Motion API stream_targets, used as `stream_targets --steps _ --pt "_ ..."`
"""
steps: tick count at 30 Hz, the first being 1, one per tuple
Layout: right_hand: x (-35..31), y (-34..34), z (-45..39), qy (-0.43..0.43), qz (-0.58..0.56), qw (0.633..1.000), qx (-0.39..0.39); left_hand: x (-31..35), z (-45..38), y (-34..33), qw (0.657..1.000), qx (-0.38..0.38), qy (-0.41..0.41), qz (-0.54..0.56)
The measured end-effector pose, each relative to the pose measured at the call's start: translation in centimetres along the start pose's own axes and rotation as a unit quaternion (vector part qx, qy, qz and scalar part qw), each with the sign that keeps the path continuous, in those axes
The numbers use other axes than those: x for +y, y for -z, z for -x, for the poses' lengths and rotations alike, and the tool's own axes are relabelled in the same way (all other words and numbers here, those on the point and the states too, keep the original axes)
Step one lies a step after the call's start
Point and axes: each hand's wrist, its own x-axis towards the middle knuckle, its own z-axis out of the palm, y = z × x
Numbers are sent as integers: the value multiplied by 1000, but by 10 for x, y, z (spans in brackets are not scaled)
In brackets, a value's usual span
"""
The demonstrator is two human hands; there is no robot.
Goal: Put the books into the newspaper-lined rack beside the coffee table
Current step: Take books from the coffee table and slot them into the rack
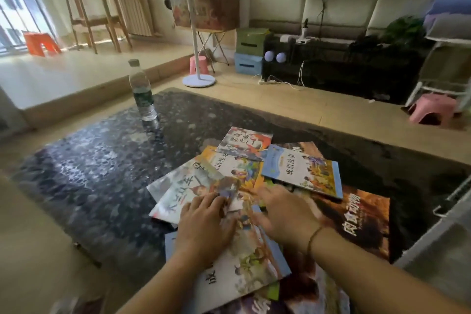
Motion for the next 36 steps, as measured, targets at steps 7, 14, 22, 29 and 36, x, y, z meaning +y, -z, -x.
stream_targets --steps 7,14,22,29,36 --pt "-28 -38 -99 -126 -77 989 -17 -4 -2 -9 998 52 -23 28" --pt "-20 -34 -101 -141 -103 985 2 -5 -2 -12 996 56 -59 35" --pt "-2 -14 -67 -167 -234 956 50 -5 0 -6 992 82 -84 44" --pt "25 19 -4 -217 -323 908 152 -1 6 2 990 113 -65 58" --pt "62 44 115 -246 -443 825 250 65 13 32 919 95 42 381"
